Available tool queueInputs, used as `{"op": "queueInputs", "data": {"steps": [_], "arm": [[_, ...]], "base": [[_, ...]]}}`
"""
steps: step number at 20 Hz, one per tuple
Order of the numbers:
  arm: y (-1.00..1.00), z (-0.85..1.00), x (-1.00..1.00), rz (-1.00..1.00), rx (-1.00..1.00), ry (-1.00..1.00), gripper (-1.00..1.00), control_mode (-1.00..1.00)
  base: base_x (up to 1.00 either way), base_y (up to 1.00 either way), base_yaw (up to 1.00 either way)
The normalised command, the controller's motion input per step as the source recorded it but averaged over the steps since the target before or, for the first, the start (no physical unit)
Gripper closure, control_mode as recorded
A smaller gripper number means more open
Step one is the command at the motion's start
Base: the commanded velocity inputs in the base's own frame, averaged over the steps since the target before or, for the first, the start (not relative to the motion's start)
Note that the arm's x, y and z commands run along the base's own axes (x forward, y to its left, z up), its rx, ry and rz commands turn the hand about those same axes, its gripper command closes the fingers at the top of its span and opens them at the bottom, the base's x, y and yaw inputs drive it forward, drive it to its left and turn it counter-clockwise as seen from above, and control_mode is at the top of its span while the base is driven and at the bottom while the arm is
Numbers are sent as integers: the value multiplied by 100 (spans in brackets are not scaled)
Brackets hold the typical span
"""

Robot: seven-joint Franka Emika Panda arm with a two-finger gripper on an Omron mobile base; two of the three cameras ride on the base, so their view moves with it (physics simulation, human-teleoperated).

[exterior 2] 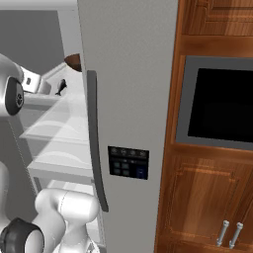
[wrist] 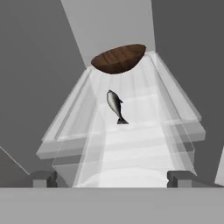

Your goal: Take the fish out of the fridge, briefly rinse it in the sink, and place it on the tray next to the sink.

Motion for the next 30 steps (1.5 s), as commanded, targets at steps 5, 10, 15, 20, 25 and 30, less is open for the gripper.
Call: {"op": "queueInputs", "data": {"steps": [5,10,15,20,25,30], "arm": [[3,-6,28,1,0,11,-100,-100],[6,-11,32,2,-4,5,-100,-100],[4,-29,35,2,-9,4,-100,-100],[7,-43,36,2,-16,1,-100,-100],[0,-12,41,1,-1,0,-100,-100],[0,-2,42,0,0,2,-100,-100]], "base": [[0,0,0],[0,0,0],[0,0,0],[0,0,0],[0,0,0],[0,0,0]]}}
